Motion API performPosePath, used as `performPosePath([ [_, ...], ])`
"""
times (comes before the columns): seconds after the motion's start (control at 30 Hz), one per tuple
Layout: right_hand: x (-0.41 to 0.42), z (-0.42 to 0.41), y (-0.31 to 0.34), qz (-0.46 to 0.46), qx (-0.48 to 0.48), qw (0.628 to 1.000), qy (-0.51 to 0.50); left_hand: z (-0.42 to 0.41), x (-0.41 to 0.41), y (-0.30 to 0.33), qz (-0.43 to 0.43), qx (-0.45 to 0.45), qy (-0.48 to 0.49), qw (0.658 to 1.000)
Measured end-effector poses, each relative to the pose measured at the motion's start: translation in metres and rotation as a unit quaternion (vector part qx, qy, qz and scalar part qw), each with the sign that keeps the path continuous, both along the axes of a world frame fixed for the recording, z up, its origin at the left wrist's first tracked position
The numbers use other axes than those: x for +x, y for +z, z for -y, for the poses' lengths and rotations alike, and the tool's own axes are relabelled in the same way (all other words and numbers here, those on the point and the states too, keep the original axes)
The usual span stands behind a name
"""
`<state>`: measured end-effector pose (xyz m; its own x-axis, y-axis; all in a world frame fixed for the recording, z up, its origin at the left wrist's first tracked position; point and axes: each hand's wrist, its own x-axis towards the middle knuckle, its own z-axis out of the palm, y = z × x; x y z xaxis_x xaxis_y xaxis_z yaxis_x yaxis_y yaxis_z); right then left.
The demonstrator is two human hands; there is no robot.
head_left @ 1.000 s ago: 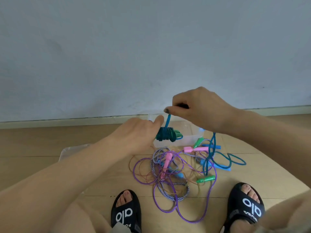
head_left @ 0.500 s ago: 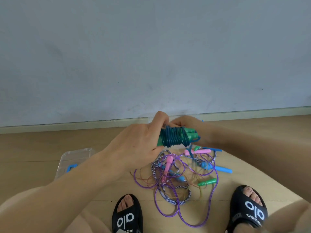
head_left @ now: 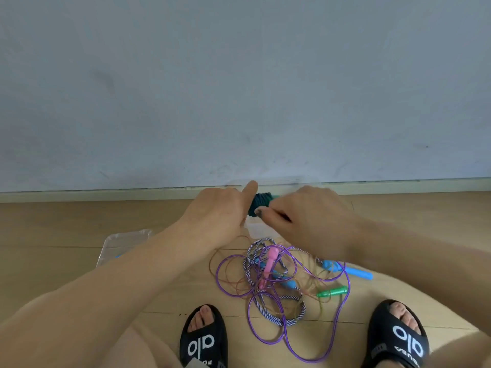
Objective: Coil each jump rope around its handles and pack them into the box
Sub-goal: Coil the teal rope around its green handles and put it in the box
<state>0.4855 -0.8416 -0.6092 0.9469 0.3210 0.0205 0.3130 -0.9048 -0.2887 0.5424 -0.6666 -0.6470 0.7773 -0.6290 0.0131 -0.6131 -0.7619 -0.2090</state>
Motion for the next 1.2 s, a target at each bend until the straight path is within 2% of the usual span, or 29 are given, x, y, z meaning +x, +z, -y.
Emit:
performPosePath([
  [0.1, 0.018, 0.015, 0.012, 0.032, 0.011, 0.999, -0.006, 0.007, -0.007, 0.001, 0.007, 0.050, -0.035, 0.998],
  [0.2, 0.035, 0.023, 0.013, 0.014, 0.071, 0.997, -0.019, 0.012, -0.015, 0.004, 0.032, 0.003, -0.077, 0.997],
  [0.33, 0.050, 0.028, 0.007, -0.072, 0.136, 0.988, -0.001, 0.010, -0.021, 0.011, -0.007, -0.047, -0.100, 0.994],
  [0.43, 0.052, 0.028, 0.000, -0.152, 0.209, 0.966, 0.016, 0.011, -0.028, 0.015, -0.012, -0.093, -0.131, 0.987],
  [0.6, 0.049, 0.020, -0.016, -0.205, 0.279, 0.938, 0.002, 0.008, -0.035, 0.019, -0.035, -0.145, -0.113, 0.982],
  [0.73, 0.046, 0.023, -0.023, -0.243, 0.304, 0.920, -0.038, 0.010, -0.038, 0.023, -0.092, -0.240, -0.045, 0.965],
  [0.8, 0.042, 0.017, -0.026, -0.285, 0.300, 0.905, -0.098, 0.010, -0.035, 0.028, -0.092, -0.254, -0.040, 0.962],
  [0.87, 0.030, 0.009, -0.039, -0.255, 0.192, 0.941, -0.114, 0.008, -0.029, 0.030, -0.090, -0.260, -0.027, 0.961],
  [0.9, 0.026, 0.007, -0.047, -0.241, 0.173, 0.948, -0.114, 0.005, -0.024, 0.028, -0.099, -0.259, -0.008, 0.961],
  [1.03, 0.011, 0.008, -0.044, -0.148, 0.093, 0.982, -0.070, -0.004, -0.004, 0.013, -0.120, -0.184, 0.067, 0.973],
  [1.2, 0.002, 0.003, -0.023, -0.049, -0.065, 0.997, 0.016, 0.005, 0.000, -0.005, -0.125, -0.133, 0.082, 0.980],
])
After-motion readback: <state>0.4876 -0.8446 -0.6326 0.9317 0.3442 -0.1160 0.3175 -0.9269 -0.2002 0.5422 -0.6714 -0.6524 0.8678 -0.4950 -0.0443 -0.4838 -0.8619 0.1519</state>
